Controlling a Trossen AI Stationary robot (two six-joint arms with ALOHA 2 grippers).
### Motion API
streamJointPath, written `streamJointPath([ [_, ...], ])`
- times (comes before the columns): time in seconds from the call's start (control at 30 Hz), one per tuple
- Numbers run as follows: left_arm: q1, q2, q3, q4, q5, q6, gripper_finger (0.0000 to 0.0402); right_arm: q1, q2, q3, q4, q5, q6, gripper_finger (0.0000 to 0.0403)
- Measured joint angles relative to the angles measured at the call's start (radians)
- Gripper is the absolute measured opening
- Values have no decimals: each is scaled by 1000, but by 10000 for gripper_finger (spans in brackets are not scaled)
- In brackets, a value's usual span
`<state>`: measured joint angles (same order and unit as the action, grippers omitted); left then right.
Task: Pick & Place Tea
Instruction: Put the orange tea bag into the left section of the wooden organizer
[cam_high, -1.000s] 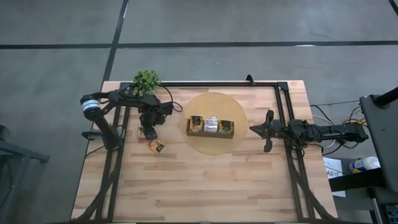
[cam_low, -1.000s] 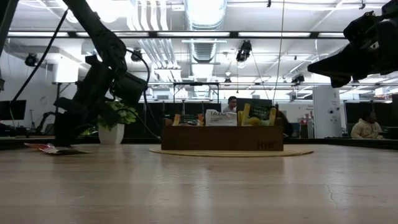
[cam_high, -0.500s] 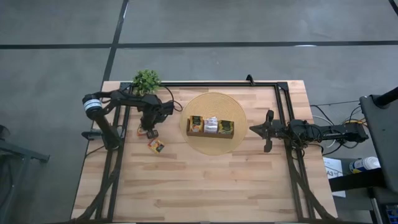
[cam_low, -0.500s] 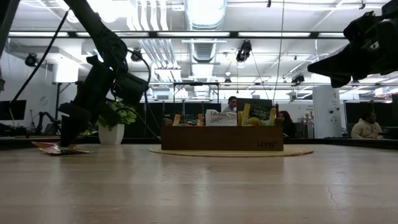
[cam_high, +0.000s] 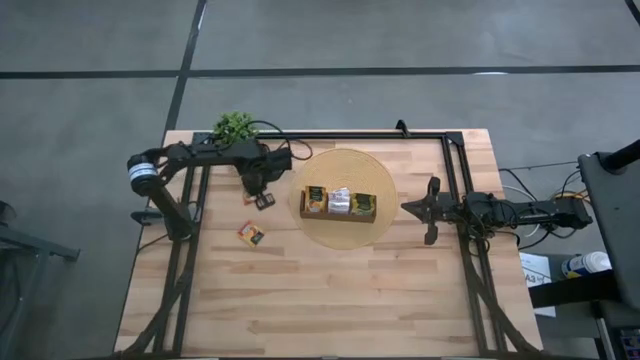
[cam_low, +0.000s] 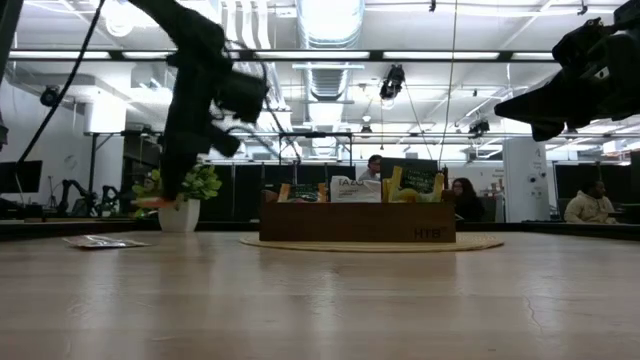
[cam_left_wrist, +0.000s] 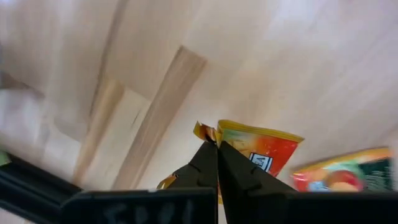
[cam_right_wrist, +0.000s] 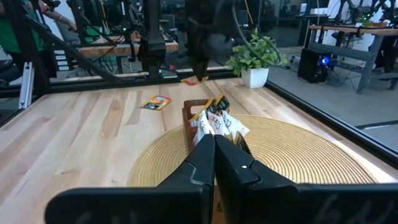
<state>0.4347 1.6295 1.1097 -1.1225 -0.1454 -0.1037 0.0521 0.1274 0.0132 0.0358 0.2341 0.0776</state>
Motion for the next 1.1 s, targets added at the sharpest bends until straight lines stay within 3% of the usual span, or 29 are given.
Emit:
streamJointPath([
  [0.23,-92,-6,176,-20,-8,-75,0,0,0,0,0,0,0,9],
  [0.57,-279,35,404,66,-178,-171,0,0,0,0,0,0,0,9],
  [0.73,-343,88,441,179,-197,-187,0,0,0,0,0,0,0,8],
  [1.1,-360,248,464,199,-275,-138,0,0,-1,0,0,0,0,8],
])
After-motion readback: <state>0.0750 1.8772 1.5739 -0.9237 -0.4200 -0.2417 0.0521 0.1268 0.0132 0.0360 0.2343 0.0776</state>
